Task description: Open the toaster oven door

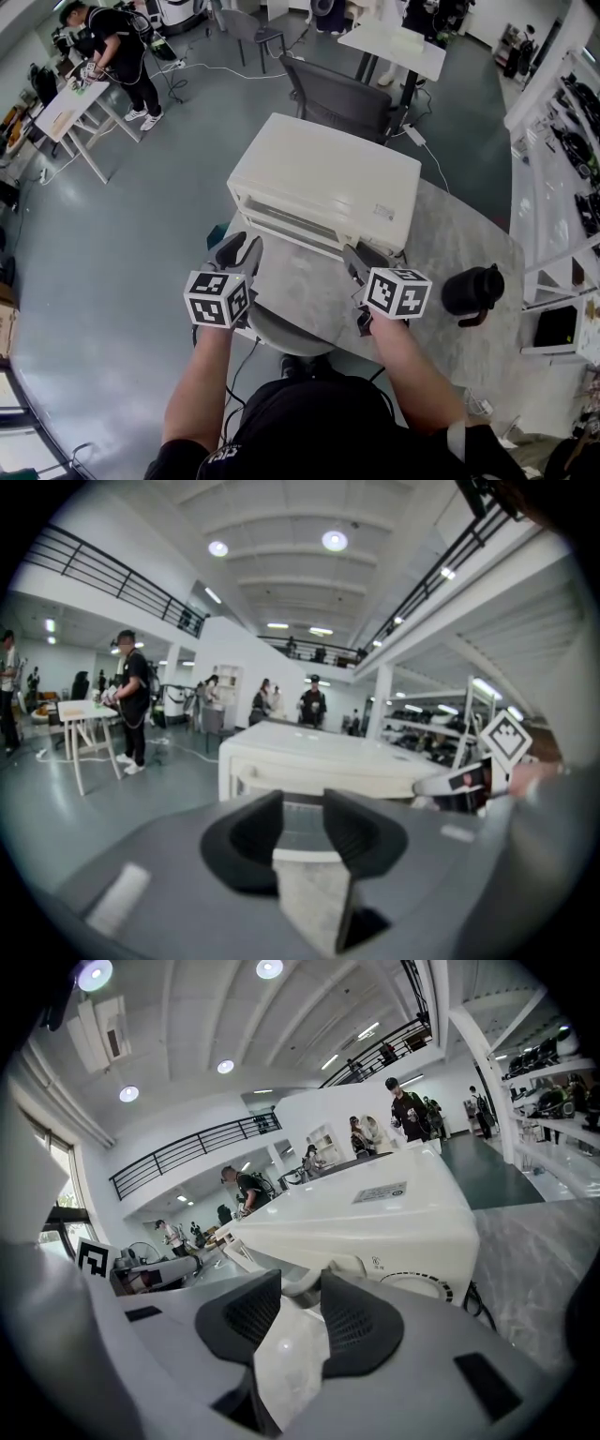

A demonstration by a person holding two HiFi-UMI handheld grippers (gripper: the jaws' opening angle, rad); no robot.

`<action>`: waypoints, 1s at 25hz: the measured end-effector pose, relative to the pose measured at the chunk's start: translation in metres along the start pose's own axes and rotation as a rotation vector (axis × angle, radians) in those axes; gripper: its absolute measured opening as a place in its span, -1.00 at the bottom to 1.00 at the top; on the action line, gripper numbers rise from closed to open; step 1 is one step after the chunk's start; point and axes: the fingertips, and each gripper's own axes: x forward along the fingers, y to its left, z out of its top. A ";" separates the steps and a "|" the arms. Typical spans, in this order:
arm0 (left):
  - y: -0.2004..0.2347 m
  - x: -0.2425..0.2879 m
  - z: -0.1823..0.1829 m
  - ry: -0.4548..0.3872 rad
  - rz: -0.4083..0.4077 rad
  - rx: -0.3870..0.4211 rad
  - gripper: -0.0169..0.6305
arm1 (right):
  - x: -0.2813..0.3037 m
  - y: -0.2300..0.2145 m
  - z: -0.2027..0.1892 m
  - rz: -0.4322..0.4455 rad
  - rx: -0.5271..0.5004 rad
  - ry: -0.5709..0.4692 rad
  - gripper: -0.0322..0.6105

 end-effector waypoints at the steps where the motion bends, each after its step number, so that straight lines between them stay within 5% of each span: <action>1: 0.002 0.000 0.001 -0.001 0.007 0.000 -0.52 | 0.000 0.000 -0.001 -0.001 -0.010 -0.003 -0.53; 11: 0.024 0.006 0.019 -0.035 0.057 0.032 -0.37 | -0.007 0.010 -0.012 0.000 -0.055 0.012 -0.55; 25: 0.055 0.019 -0.013 0.033 0.105 -0.066 -0.25 | -0.018 0.023 -0.040 -0.015 -0.087 0.031 -0.59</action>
